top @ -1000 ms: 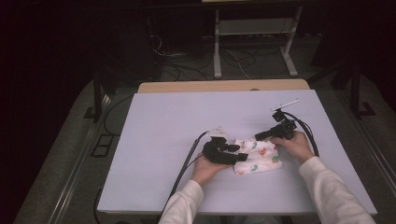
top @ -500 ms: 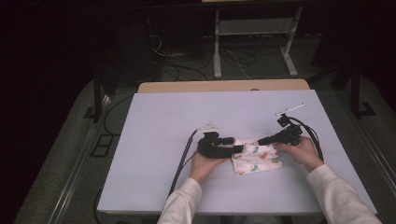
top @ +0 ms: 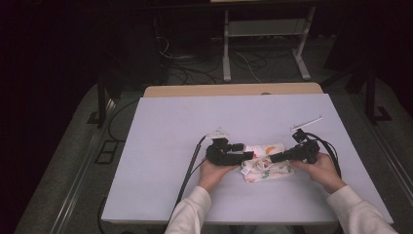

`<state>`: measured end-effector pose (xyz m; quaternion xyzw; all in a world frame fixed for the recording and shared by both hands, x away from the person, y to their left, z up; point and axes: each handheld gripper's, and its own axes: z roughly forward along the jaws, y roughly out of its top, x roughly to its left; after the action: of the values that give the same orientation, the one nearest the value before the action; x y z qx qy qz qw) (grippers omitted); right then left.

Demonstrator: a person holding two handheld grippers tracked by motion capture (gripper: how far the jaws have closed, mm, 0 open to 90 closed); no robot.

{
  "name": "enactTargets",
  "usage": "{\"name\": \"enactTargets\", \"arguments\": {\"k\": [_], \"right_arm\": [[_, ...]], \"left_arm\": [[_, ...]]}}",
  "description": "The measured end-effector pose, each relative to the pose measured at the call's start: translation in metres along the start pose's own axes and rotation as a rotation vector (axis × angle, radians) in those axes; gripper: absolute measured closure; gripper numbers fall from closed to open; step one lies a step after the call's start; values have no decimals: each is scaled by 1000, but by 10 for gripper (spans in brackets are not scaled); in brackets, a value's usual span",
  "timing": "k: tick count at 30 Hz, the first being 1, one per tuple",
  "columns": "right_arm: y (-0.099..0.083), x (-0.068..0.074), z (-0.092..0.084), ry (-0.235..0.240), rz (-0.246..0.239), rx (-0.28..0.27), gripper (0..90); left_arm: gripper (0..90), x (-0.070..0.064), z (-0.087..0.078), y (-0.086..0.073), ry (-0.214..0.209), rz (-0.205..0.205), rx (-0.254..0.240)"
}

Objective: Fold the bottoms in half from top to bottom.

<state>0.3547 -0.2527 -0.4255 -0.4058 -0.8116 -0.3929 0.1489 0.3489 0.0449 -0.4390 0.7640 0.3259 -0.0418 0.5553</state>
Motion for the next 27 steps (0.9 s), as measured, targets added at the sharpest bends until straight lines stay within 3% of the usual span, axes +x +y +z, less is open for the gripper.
{"name": "enactTargets", "arguments": {"k": [6,16,27], "right_arm": [[-10,11,5,-21,-35,49,890],[-26,14,18,-26,-34,108,890],[-38,12,21,-33,-16,80,891]], "left_arm": [[393,0,0,0,-2,0,0],[374,0,1,0,-7,-6,-5],[336,0,2,0,-12,-11,-12]]}}
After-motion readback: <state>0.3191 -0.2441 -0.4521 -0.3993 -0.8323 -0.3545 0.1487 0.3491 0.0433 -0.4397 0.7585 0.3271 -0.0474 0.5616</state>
